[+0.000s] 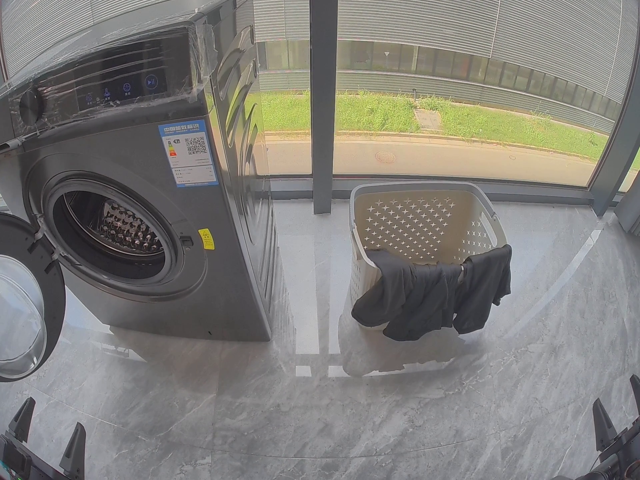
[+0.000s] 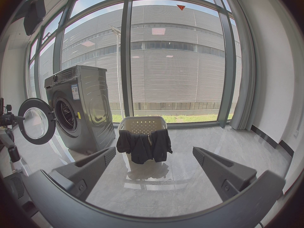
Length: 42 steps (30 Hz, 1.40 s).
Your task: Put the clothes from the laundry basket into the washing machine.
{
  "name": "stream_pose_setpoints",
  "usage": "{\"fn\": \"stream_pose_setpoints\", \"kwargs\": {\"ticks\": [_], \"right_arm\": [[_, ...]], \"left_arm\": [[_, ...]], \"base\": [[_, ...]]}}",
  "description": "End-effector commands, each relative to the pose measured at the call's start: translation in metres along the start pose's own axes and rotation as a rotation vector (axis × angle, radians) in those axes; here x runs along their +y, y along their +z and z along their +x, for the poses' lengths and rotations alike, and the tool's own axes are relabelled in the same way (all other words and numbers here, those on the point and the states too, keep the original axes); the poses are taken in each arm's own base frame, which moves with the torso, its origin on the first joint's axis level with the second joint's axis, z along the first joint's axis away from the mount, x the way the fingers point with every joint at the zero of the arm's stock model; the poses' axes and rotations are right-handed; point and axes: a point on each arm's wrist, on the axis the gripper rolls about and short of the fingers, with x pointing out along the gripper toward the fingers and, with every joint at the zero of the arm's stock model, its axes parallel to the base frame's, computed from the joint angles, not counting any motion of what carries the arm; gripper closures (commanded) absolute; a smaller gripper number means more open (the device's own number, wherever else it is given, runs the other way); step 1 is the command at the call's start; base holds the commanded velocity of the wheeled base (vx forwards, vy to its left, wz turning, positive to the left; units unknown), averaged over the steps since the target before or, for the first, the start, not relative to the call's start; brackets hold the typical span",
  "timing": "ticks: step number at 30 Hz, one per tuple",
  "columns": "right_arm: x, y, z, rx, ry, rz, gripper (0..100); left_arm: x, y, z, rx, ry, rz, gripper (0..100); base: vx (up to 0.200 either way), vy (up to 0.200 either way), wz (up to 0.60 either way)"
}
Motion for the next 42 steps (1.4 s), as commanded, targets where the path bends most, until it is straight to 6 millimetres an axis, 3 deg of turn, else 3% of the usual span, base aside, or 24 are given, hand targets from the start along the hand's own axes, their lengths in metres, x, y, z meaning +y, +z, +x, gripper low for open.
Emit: {"fn": "stream_pose_setpoints", "kwargs": {"ticks": [1,8,14,42], "right_arm": [[0.0000,-0.0052,0.0001,0.001,0.000,0.000,0],[0.0000,-0.0052,0.0001,0.001,0.000,0.000,0],[0.0000,-0.0052,0.0001,0.001,0.000,0.000,0],[0.0000,-0.0052,0.0001,0.001,0.000,0.000,0]], "left_arm": [[0.0001,-0.0042,0.0001,0.000,0.000,0.000,0],[0.0001,-0.0044,-0.0001,0.000,0.000,0.000,0],[0.0001,-0.0044,0.0001,0.002,0.002,-0.002,0],[0.0001,-0.0044,-0.0001,0.000,0.000,0.000,0]], "base": [[0.200,0.000,0.00],[0.200,0.000,0.00],[0.000,0.000,0.00],[0.000,-0.193,0.00]]}}
